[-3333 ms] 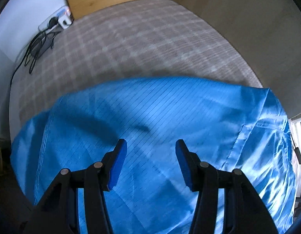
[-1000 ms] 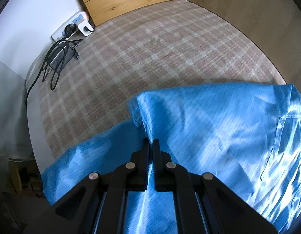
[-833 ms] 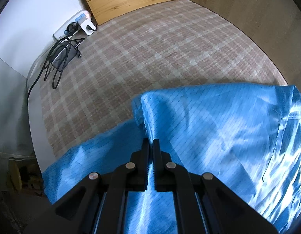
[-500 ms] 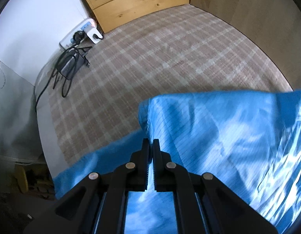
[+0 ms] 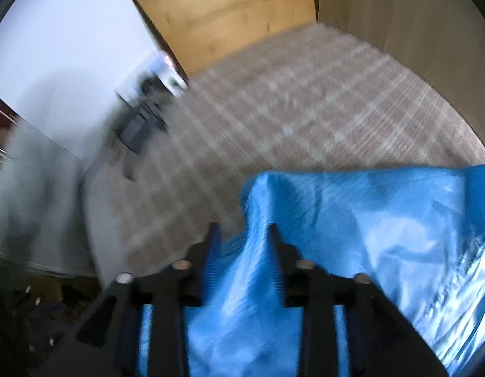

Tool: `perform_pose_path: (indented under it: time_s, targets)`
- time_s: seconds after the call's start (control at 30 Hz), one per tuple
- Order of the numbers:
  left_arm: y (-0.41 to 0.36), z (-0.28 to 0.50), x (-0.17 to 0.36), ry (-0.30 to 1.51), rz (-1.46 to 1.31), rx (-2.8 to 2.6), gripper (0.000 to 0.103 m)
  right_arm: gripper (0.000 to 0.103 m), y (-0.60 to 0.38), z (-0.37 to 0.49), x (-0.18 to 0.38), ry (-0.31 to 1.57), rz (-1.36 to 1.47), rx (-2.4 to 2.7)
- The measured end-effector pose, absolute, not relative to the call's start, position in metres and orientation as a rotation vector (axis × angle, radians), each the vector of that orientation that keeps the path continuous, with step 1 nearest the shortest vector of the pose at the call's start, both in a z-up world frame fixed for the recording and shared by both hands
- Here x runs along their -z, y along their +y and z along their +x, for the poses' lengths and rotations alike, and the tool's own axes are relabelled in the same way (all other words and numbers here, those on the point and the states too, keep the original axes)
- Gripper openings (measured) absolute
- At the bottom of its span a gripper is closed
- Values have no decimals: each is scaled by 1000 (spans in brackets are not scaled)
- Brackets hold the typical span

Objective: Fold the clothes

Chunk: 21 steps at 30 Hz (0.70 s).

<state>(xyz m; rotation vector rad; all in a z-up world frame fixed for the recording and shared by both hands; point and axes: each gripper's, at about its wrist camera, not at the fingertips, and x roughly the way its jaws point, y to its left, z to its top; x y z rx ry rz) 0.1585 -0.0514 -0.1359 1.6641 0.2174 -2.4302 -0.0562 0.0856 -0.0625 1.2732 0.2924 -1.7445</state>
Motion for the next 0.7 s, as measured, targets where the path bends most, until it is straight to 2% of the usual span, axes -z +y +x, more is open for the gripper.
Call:
perform_pose_path:
  time_s: [0.2, 0.3, 0.4, 0.53, 0.7]
  targets:
    - [-22, 55, 103, -36, 1618, 2692, 37, 34, 203, -99, 28, 96, 1285, 2006]
    - [1, -21, 121, -52, 1650, 2803, 37, 32, 276, -119, 37, -3, 1395, 2162]
    - [19, -71, 149, -66, 1726, 2829, 37, 32, 349, -115, 43, -3, 1494, 2307]
    - [26, -111, 194, -171, 1840, 2768, 37, 32, 436, -101, 62, 18, 1677, 2453]
    - [18, -131, 221, -210, 1872, 2706, 37, 32, 512, -86, 97, -10, 1891, 2489]
